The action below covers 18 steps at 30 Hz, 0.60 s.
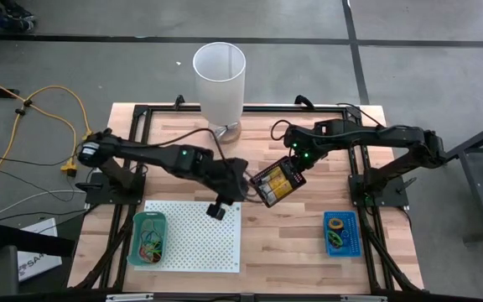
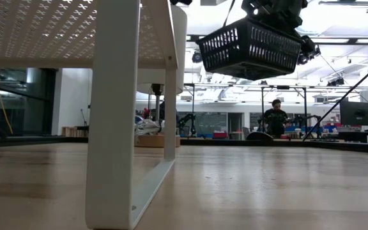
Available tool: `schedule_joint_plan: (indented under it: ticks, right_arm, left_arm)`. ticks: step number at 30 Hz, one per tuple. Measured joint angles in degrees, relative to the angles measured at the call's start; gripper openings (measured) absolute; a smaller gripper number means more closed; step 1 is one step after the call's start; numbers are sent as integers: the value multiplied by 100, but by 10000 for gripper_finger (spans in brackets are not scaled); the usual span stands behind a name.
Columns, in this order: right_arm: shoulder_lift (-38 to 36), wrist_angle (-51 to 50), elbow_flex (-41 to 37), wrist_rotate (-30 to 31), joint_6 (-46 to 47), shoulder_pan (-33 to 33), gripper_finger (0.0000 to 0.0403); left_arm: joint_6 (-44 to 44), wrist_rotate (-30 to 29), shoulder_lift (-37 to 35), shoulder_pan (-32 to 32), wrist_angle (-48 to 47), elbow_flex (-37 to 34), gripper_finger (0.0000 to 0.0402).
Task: Pick & Place Office Desk Supplies
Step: Put the black bin on the shelf
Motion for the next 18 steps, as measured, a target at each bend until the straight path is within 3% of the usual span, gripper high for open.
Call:
schedule_joint_plan:
  ticks: [6,12,18]
  right_arm:
    - [0,-35,0,79,0,-4,4]
    - [0,-65,0,224,-17,-2,4]
    - [0,-175,0,325,-17,-2,4]
  left_arm:
    - [360,-222,109,-158,44,107,72]
    - [730,-1094,477,-122,99,113,72]
    - [1037,-1142,689,-58,191,338,72]
